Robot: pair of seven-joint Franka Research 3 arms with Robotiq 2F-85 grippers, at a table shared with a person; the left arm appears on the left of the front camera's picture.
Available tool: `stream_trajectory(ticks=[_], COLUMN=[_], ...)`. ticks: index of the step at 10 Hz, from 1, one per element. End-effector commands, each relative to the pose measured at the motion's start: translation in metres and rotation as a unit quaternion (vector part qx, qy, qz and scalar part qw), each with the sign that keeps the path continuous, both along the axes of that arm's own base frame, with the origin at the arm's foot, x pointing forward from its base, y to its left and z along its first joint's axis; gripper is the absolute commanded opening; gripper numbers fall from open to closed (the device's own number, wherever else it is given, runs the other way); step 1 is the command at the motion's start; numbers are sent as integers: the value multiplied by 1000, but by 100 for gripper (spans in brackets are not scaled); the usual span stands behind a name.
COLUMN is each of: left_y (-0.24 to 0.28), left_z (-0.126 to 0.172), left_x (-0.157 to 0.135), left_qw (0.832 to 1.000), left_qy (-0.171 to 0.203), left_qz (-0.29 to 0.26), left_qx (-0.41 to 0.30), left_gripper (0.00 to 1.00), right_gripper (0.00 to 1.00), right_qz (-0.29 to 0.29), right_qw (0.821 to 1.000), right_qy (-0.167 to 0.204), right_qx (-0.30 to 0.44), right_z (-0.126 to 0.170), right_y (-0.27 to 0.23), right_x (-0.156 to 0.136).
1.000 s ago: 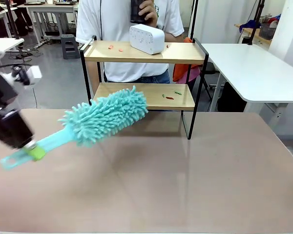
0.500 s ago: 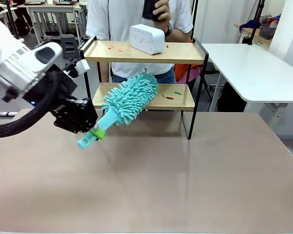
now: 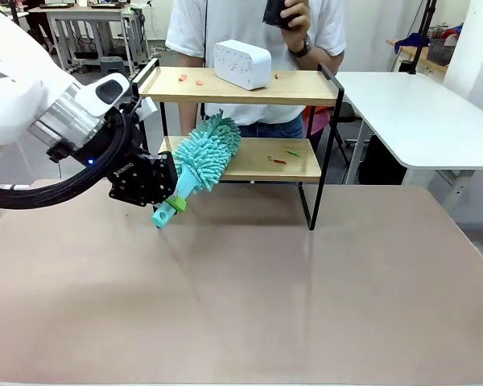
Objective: Clean the shelf.
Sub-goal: Clean the specific tier of the Shelf with the Duster once objects are removed.
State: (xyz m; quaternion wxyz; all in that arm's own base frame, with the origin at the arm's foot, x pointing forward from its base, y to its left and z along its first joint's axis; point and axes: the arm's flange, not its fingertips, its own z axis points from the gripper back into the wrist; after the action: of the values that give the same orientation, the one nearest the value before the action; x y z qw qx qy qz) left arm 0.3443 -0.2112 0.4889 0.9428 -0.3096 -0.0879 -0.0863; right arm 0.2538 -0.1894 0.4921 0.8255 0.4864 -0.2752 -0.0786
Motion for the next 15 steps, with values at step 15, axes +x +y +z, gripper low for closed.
stream_trajectory(ticks=[15], left_y=[-117], left_z=[25], left_x=[15], left_qw=[990], left_qy=[34], left_qz=[-136], left_qx=[2], left_gripper=[13], right_gripper=[100], right_qz=[4], right_qw=[1000], right_qy=[-16], right_qx=[2], right_z=[1], right_y=[0], right_x=[2])
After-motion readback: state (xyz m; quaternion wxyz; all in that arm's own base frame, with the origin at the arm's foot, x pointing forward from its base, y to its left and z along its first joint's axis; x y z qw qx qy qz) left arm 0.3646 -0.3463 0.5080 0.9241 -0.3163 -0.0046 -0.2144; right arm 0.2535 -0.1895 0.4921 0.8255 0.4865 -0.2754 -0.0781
